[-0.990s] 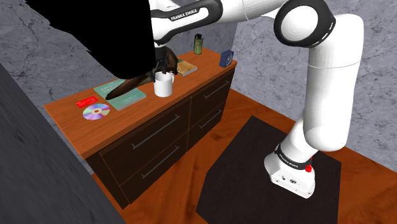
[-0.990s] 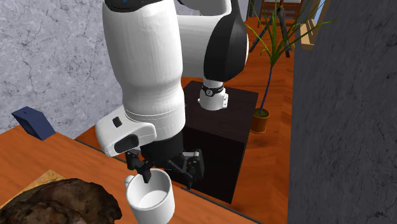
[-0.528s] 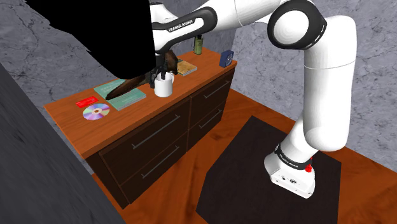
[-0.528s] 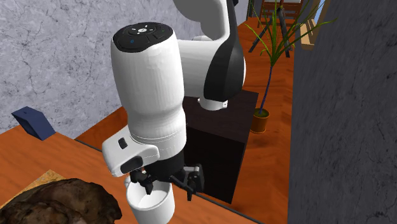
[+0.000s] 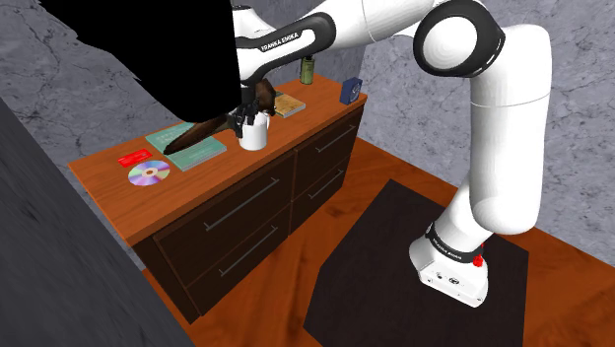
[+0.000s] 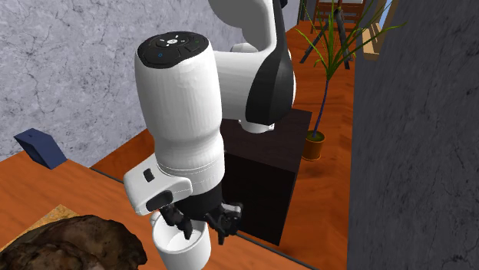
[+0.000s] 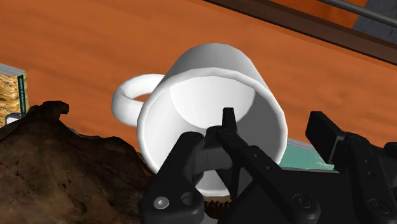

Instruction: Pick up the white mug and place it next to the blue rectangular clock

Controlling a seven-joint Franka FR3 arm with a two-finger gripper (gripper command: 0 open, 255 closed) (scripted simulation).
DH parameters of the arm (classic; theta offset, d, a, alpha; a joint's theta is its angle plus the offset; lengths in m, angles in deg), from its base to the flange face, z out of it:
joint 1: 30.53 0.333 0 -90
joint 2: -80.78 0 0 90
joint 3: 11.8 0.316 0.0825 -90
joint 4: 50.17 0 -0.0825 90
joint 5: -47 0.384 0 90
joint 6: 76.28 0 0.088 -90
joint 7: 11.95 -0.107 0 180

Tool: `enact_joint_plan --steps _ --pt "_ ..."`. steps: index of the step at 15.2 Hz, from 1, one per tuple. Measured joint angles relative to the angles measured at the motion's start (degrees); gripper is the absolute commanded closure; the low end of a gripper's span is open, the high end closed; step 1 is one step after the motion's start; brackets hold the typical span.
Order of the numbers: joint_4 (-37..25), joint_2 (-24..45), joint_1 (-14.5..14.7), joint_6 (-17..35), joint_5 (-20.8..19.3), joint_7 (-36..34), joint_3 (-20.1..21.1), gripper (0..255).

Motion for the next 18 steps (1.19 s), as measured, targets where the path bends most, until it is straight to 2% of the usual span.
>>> enact_joint_plan --steps 9,18 --pt "0.0 0.0 0.0 0.0 0.0 0.0 0.0 255" --pt "-3.2 -2.0 -0.1 -5.2 0.2 0.2 0.1 255"
